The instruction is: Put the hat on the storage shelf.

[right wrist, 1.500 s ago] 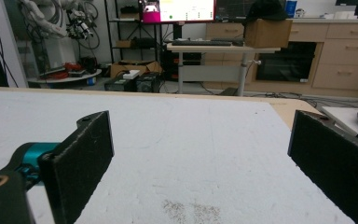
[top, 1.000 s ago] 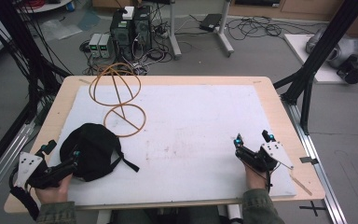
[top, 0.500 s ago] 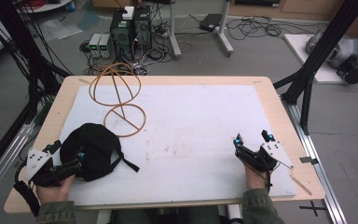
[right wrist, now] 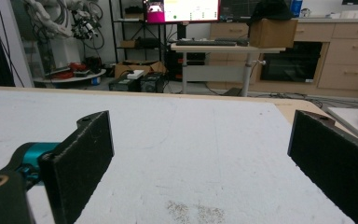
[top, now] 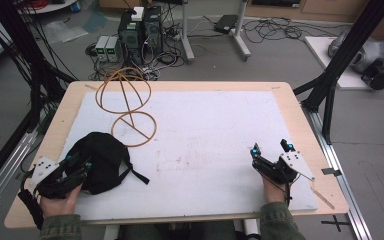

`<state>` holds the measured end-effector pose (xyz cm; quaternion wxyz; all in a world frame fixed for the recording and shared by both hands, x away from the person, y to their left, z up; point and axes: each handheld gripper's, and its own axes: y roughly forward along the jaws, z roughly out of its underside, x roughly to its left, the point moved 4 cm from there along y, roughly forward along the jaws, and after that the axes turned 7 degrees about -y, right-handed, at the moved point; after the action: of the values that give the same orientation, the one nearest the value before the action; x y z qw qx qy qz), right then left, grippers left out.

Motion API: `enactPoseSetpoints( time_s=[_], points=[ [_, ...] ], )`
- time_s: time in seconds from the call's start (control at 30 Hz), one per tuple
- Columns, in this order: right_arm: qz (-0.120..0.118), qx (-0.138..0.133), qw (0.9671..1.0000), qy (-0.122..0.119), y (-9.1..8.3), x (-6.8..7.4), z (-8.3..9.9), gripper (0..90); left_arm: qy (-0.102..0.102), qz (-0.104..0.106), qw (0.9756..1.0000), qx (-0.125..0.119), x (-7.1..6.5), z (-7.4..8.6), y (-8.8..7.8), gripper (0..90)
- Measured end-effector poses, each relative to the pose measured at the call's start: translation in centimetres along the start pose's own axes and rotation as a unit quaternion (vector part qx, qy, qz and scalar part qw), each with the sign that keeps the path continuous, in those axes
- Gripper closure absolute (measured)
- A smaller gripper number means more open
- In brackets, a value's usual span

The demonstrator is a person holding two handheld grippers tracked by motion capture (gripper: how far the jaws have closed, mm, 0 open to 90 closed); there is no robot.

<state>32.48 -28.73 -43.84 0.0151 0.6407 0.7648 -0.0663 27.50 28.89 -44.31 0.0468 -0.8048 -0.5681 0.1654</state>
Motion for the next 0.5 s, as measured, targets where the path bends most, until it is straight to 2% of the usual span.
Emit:
enactPoseSetpoints(
  time_s=[0.03, 0.07, 0.1, 0.17, 0.2, 0.3, 0.37, 0.4, 0.5],
  points=[
    [0.0, 0.0, 1.0, 0.0, 0.0, 0.0, 0.0, 5.9, 0.0, 0.0, 1.0, 0.0, 0.0, 0.0, 0.0, 65.1],
    [0.0, 0.0, 1.0, 0.0, 0.01, -0.02, 0.0, 5.9, 0.006, -0.006, 1.0, 0.002, -0.14, -0.09, -0.17, 80.3],
    [0.0, -0.001, 1.0, 0.0, 0.0, -0.03, 0.0, 5.9, 0.006, -0.006, 1.0, 0.002, -0.14, -0.09, -0.17, 85.4],
    [0.001, -0.002, 1.0, -0.003, 0.01, -0.08, -0.01, 5.9, 0.024, -0.019, 0.9995, -0.001, -0.31, -0.24, -0.27, 86.2],
    [0.0, -0.001, 1.0, 0.0, -0.01, -0.02, -0.01, 5.9, 0.04, -0.027, 0.9988, -0.007, -0.54, -0.31, -0.34, 86.7],
    [0.001, -0.001, 1.0, -0.001, -0.02, 0.01, -0.02, 5.9, 0.045, -0.027, 0.9985, -0.014, -0.77, -0.37, -0.45, 86.9],
    [0.001, -0.001, 1.0, -0.001, -0.03, 0.01, -0.02, 6.0, 0.044, -0.024, 0.9985, -0.021, -0.9, -0.43, -0.53, 86.8],
    [0.001, -0.001, 1.0, -0.002, -0.03, 0.0, -0.02, 5.9, 0.037, -0.026, 0.9985, -0.031, -0.84, -0.49, -0.59, 86.8],
    [0.001, -0.001, 1.0, -0.003, -0.03, 0.0, 0.0, 5.9, 0.04, -0.019, 0.9984, -0.035, -0.86, -0.54, -0.68, 86.7]
  ],
)
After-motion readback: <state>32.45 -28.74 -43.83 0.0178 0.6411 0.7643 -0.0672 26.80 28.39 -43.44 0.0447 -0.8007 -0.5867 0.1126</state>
